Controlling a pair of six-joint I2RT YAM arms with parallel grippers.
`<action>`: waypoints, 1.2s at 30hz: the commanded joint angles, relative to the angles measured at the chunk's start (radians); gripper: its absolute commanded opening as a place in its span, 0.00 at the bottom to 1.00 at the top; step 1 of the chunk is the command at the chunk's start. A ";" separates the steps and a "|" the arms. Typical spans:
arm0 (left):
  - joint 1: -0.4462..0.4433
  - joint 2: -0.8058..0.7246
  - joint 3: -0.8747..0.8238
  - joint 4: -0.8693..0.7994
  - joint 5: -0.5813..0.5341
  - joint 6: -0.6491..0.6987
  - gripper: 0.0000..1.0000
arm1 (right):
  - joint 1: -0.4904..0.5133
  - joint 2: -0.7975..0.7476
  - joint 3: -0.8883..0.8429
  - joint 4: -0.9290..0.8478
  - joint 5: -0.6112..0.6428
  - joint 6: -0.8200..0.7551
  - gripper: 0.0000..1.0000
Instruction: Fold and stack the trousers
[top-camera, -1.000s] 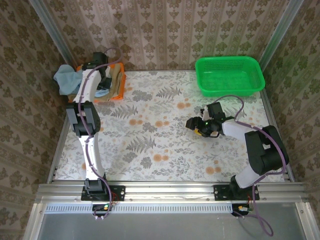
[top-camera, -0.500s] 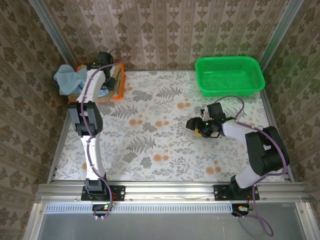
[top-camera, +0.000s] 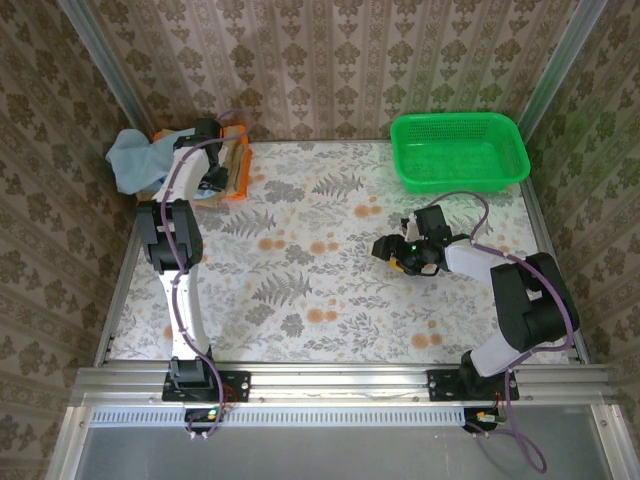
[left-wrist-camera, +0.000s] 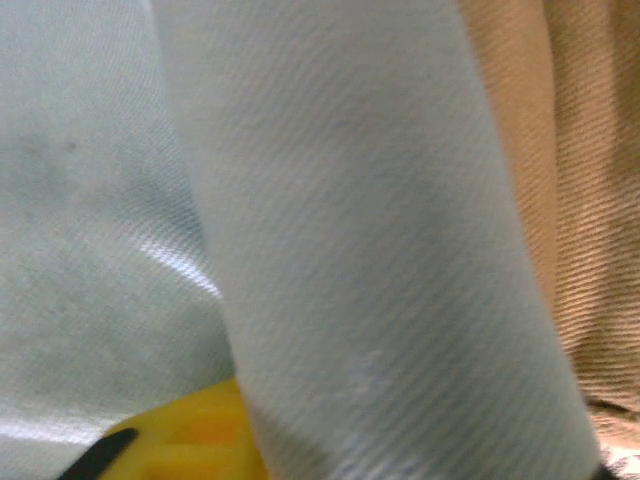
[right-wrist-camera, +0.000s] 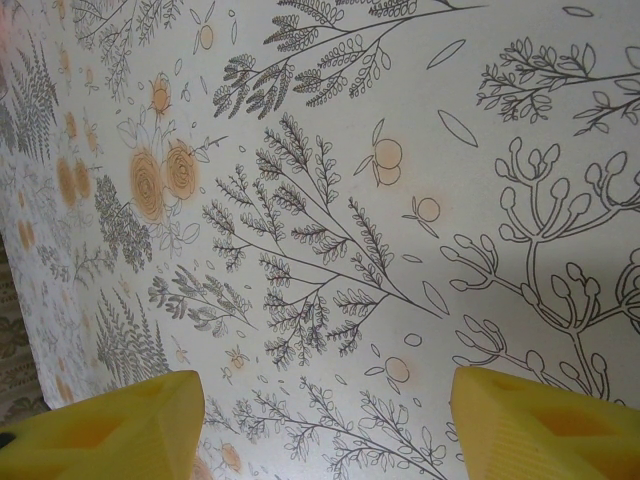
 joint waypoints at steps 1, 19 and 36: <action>0.024 0.026 -0.022 -0.005 0.005 -0.001 0.12 | -0.001 -0.029 -0.010 -0.020 0.019 0.000 0.68; -0.026 -0.191 -0.049 0.107 0.154 -0.108 0.00 | -0.002 -0.052 -0.022 -0.015 0.020 0.007 0.68; -0.009 -0.318 -0.274 0.217 0.305 -0.234 1.00 | -0.004 -0.158 0.038 -0.174 0.051 -0.051 0.70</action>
